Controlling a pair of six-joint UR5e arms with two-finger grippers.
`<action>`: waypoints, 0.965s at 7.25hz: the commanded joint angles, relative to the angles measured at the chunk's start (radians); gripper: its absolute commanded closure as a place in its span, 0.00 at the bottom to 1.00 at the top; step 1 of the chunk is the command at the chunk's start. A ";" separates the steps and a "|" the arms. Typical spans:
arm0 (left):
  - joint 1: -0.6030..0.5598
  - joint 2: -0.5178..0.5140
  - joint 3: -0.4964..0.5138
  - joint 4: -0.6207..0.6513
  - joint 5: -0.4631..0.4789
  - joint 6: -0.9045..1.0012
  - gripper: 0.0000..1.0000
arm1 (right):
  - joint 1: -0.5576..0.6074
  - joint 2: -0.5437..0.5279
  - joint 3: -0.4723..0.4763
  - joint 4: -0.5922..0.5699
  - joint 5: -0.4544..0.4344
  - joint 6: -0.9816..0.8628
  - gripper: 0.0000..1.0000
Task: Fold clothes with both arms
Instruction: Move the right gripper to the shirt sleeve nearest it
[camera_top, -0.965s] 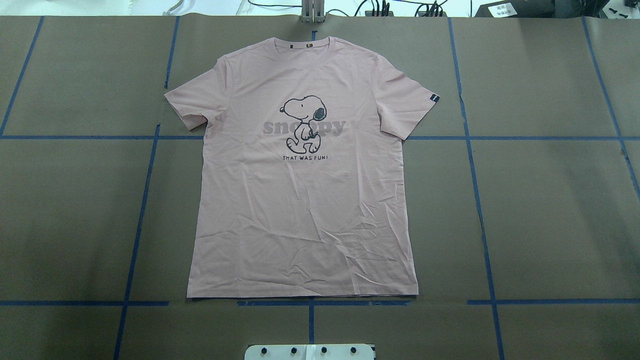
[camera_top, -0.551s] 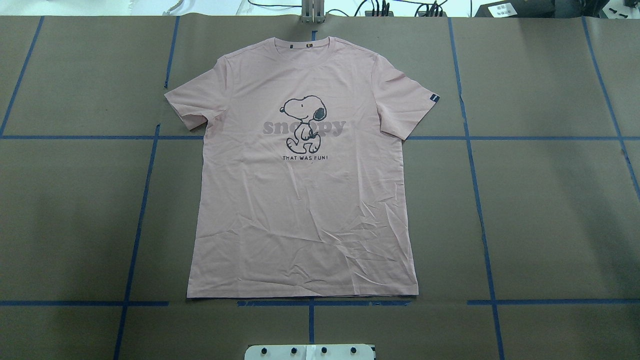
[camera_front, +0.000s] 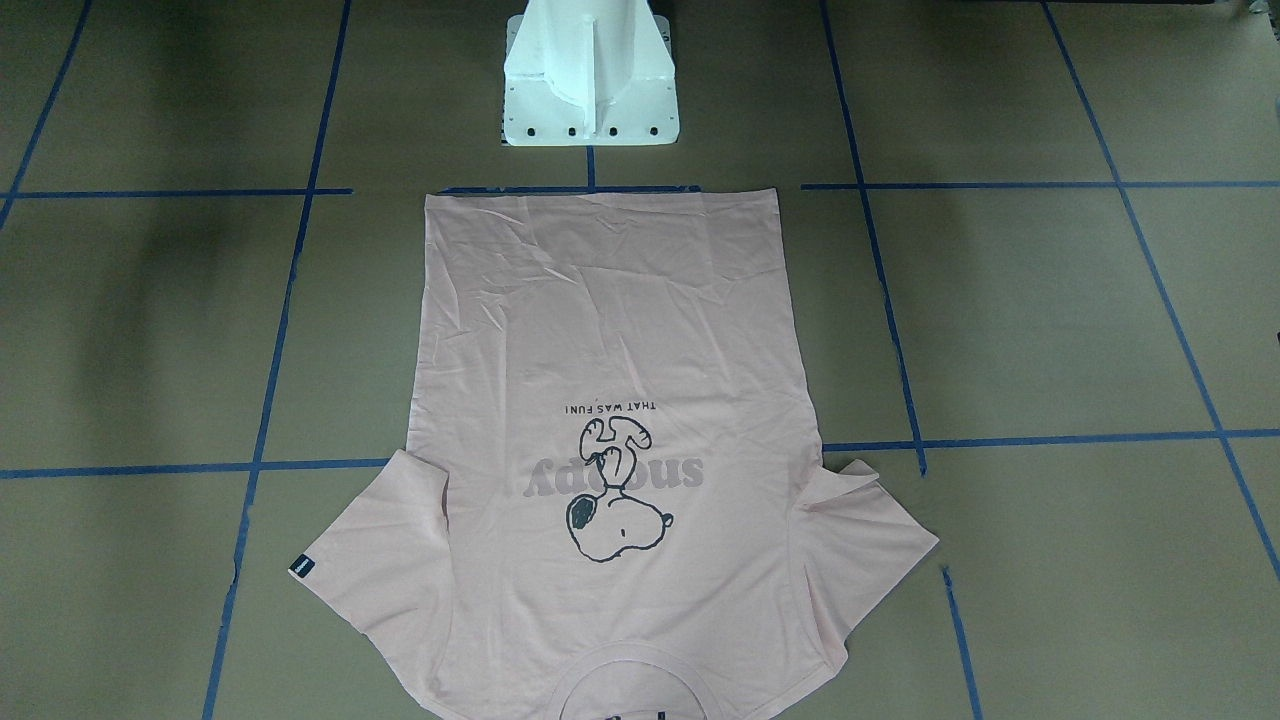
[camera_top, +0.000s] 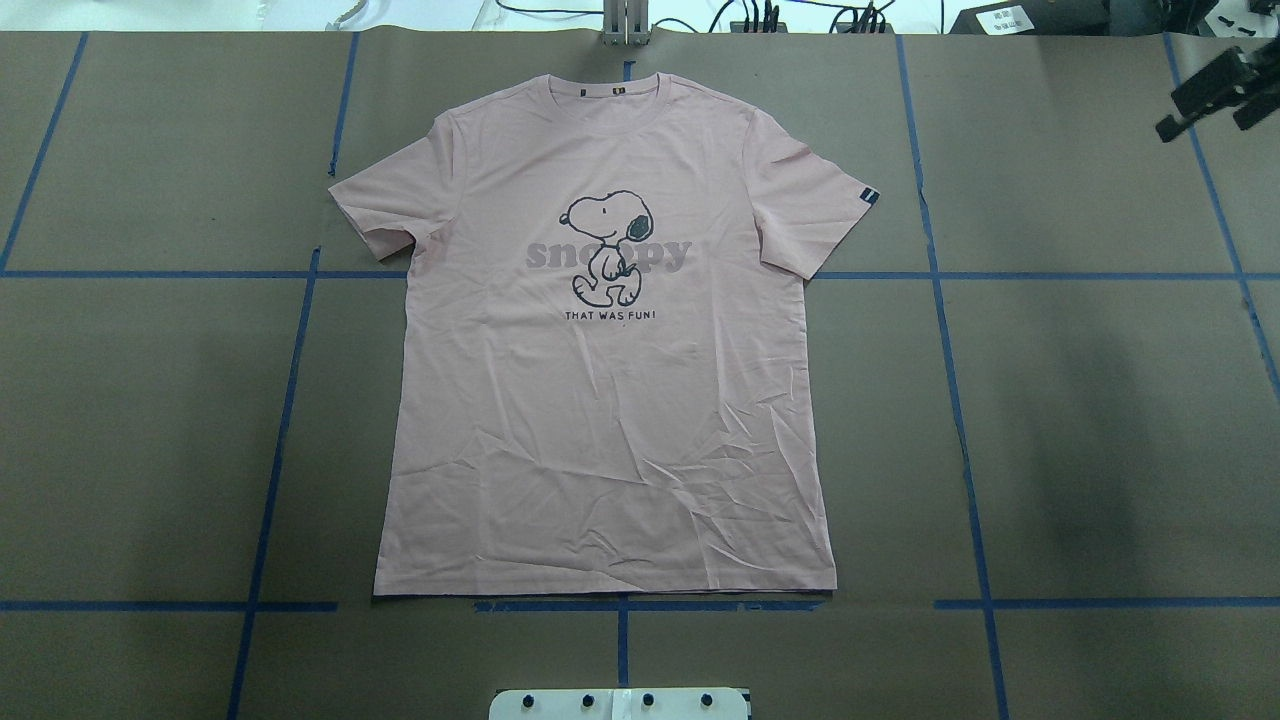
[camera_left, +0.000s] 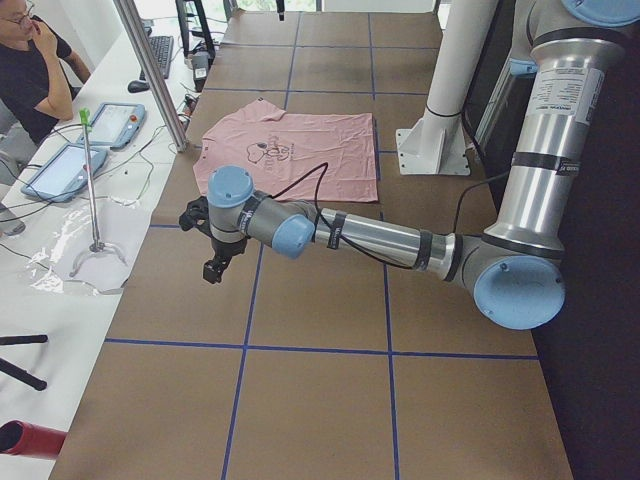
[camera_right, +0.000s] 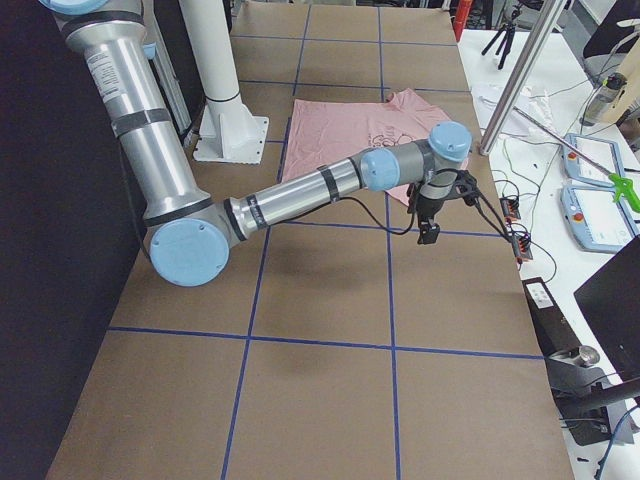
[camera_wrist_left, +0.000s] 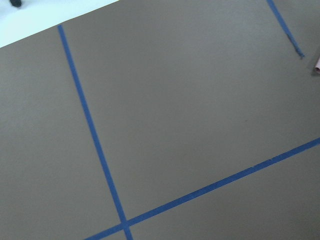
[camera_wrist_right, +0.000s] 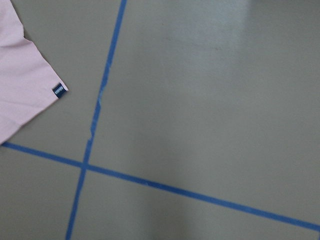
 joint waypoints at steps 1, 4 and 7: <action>0.084 -0.041 0.026 -0.051 0.007 -0.030 0.00 | -0.157 0.079 -0.187 0.432 -0.075 0.395 0.00; 0.176 -0.101 0.051 -0.067 0.048 -0.204 0.00 | -0.363 0.183 -0.394 0.662 -0.322 0.638 0.00; 0.176 -0.106 0.049 -0.083 0.049 -0.211 0.00 | -0.423 0.232 -0.490 0.664 -0.401 0.654 0.03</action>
